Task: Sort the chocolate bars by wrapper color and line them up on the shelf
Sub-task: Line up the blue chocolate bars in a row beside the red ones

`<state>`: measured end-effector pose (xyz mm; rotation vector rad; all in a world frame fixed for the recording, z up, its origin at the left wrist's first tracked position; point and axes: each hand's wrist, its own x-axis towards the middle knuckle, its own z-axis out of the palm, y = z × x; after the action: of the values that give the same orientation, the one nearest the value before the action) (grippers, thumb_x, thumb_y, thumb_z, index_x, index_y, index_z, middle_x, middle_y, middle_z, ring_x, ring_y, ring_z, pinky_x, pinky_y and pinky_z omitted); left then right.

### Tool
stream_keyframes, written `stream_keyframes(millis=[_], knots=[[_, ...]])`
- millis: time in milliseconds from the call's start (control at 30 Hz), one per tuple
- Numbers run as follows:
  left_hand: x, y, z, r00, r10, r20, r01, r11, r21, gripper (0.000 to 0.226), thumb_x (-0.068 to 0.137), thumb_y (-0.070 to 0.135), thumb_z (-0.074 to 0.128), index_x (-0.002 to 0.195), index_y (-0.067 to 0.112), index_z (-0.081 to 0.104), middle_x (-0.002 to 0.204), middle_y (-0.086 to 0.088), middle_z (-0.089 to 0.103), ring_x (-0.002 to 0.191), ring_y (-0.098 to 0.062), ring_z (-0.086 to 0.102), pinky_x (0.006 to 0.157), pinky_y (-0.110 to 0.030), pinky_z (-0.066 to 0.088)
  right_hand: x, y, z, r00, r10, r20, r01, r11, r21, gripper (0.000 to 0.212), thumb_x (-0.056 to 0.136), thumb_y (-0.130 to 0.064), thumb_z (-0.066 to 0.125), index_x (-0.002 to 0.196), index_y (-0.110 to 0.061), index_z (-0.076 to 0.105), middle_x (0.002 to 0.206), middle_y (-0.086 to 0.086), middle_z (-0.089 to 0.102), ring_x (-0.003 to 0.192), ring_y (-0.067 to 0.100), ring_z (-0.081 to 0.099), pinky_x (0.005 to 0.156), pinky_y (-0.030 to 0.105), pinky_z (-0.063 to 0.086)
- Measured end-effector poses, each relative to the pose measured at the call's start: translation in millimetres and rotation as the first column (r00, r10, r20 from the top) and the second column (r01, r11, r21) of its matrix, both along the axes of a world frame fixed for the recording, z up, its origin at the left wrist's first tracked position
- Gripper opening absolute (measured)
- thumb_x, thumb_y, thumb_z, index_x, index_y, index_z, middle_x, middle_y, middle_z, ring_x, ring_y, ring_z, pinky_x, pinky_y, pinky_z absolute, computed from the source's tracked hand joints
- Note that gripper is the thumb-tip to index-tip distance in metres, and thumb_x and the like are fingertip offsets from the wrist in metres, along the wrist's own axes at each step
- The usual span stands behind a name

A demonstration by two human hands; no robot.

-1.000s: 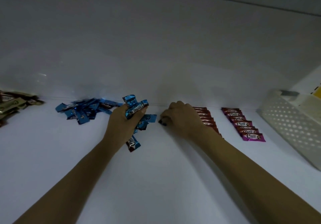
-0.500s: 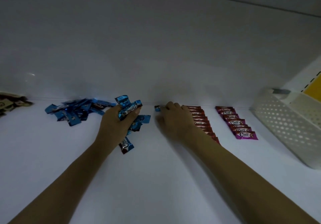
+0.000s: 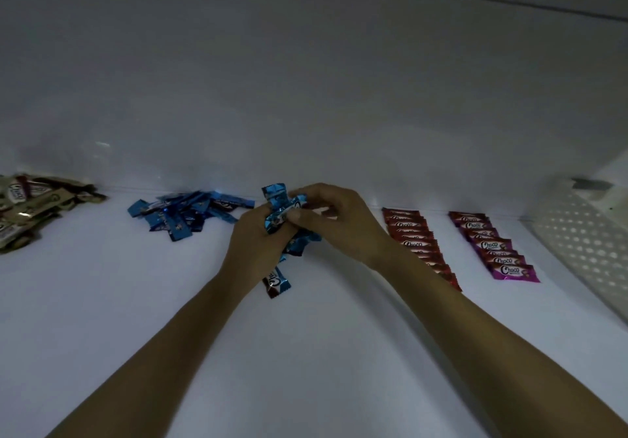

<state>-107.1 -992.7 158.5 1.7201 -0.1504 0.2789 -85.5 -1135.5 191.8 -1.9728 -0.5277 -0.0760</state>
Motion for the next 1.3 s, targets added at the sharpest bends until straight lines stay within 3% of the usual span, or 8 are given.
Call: stream_keyframes(millis=[67,200,367,533,633,833,1067,1300], knots=[[1,1,-1,1.0,0.007,0.016,-0.007,0.999,0.046,0.013,0.092,0.017,0.063,0.083,0.027,0.063,0.071,0.013,0.064,0.063,0.005,0.062,0.056,-0.009,0.046,0,2,0,0.999,-0.033,-0.011,0.034,0.998,0.046,0.01,0.085,-0.014,0.07,0.086,-0.024,0.069,0.088,-0.003,0.07,0.086,0.012,0.065,0.082,0.036,0.054],[4,3,-4,1.0,0.023,0.008,-0.023,0.999,0.047,0.012,0.091,0.026,0.064,0.096,0.016,0.07,0.082,0.007,0.069,0.071,0.001,0.064,0.065,-0.015,0.05,3,-10,9,0.963,-0.145,-0.225,0.205,0.941,0.27,0.007,0.088,-0.003,0.062,0.088,-0.01,0.063,0.081,0.001,0.067,0.071,0.007,0.064,0.07,0.02,0.051],[6,2,-5,1.0,0.025,0.006,-0.025,0.996,0.09,0.011,0.091,0.024,0.064,0.092,0.015,0.069,0.08,0.008,0.068,0.068,0.003,0.063,0.063,-0.015,0.051,12,-35,13,0.918,-0.306,-0.252,0.368,0.895,0.252,0.02,0.087,-0.002,0.061,0.071,-0.014,0.059,0.071,0.003,0.06,0.062,0.008,0.059,0.062,0.018,0.05],[4,3,-6,1.0,-0.004,-0.017,0.005,0.997,0.072,0.041,0.08,0.046,0.061,0.099,0.011,0.072,0.084,0.004,0.071,0.074,-0.003,0.067,0.071,-0.025,0.055,18,-56,5,0.905,-0.374,-0.203,0.413,0.886,0.21,0.012,0.086,0.001,0.059,0.077,-0.005,0.055,0.071,0.008,0.049,0.067,0.016,0.049,0.066,0.026,0.045],[3,2,-6,1.0,-0.013,-0.023,0.014,0.998,0.062,0.046,0.073,0.052,0.058,0.1,0.016,0.072,0.087,0.004,0.072,0.077,-0.006,0.068,0.073,-0.026,0.056,23,-64,-2,0.911,-0.393,-0.129,0.405,0.91,0.085,0.005,0.089,0.0,0.059,0.089,-0.004,0.062,0.066,0.001,0.05,0.048,-0.003,0.044,0.052,0.01,0.037],[7,1,-5,1.0,0.005,-0.024,-0.003,0.997,0.073,0.035,0.08,0.045,0.059,0.099,0.018,0.071,0.083,0.01,0.069,0.072,0.003,0.066,0.067,-0.015,0.053,42,-78,-12,0.881,-0.471,-0.045,0.463,0.878,-0.124,0.011,0.08,-0.017,0.076,0.084,-0.013,0.067,0.075,-0.005,0.063,0.06,0.003,0.053,0.051,0.006,0.04],[7,1,-6,1.0,0.0,-0.013,0.001,0.997,0.075,0.043,0.076,0.049,0.057,0.101,0.016,0.071,0.084,0.007,0.07,0.073,0.002,0.066,0.065,-0.012,0.051,64,-77,-16,0.926,-0.351,0.136,0.366,0.75,-0.552,0.012,0.089,-0.022,0.064,0.094,-0.018,0.074,0.101,0.001,0.07,0.087,0.016,0.061,0.083,0.033,0.05],[7,0,-8,1.0,-0.015,-0.024,0.017,0.997,0.069,0.046,0.074,0.051,0.057,0.101,0.017,0.071,0.087,0.008,0.071,0.078,-0.002,0.067,0.071,-0.016,0.054,64,-75,-27,0.91,-0.275,0.31,0.411,0.686,-0.6,0.017,0.091,-0.026,0.06,0.099,-0.026,0.075,0.099,0.001,0.069,0.091,0.022,0.059,0.08,0.035,0.046]])
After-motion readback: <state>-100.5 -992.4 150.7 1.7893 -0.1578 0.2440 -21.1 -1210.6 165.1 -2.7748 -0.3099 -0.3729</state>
